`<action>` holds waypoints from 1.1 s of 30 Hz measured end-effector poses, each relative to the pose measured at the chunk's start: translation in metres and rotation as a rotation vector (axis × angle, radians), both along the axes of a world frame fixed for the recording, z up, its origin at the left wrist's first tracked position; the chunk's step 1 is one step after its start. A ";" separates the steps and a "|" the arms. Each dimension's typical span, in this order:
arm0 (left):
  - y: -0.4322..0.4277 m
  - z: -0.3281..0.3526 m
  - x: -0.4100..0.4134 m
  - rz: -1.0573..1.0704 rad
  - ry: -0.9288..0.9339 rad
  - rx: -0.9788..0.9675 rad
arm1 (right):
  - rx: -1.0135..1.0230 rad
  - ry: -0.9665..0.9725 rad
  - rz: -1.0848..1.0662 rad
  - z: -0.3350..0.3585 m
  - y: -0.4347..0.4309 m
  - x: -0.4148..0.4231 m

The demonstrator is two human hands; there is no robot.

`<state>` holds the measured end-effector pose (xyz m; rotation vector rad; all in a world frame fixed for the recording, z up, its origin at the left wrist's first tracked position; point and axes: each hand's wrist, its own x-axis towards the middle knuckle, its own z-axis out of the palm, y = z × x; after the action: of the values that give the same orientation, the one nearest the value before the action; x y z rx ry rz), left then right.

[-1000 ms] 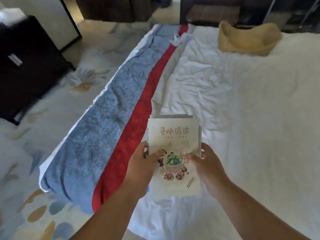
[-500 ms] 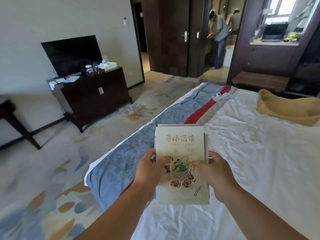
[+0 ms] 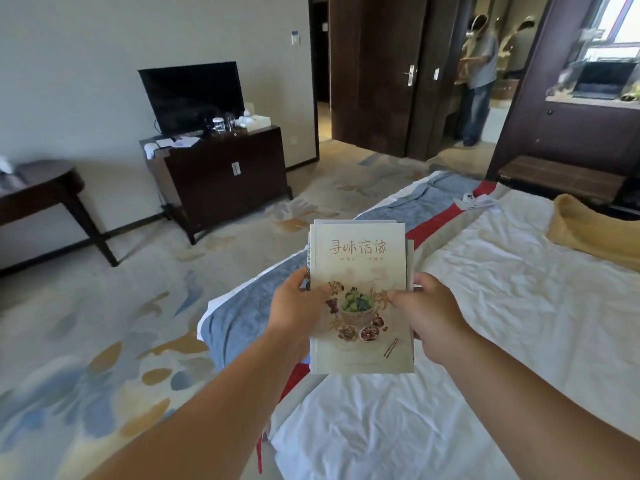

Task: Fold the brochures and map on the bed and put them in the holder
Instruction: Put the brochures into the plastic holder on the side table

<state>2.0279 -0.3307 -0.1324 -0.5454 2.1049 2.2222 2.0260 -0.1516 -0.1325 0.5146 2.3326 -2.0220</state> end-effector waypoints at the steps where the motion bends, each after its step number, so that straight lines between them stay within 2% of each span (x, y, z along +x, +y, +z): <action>1: -0.010 0.002 0.001 0.015 0.000 0.006 | 0.005 0.009 0.015 0.003 -0.010 -0.002; 8: -0.118 0.008 0.013 0.163 0.042 0.026 | 0.058 0.049 0.153 0.013 -0.124 -0.018; 20: -0.372 0.026 0.072 0.494 0.085 0.010 | -0.021 0.022 0.523 0.020 -0.404 -0.028; 33: -0.533 0.016 0.107 0.929 0.067 0.009 | -0.067 -0.006 0.937 0.007 -0.620 -0.044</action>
<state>2.1345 -0.8638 -0.1168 -1.7592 2.1097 2.6360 1.9816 -0.7719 -0.1254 -0.4977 1.9021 -1.5809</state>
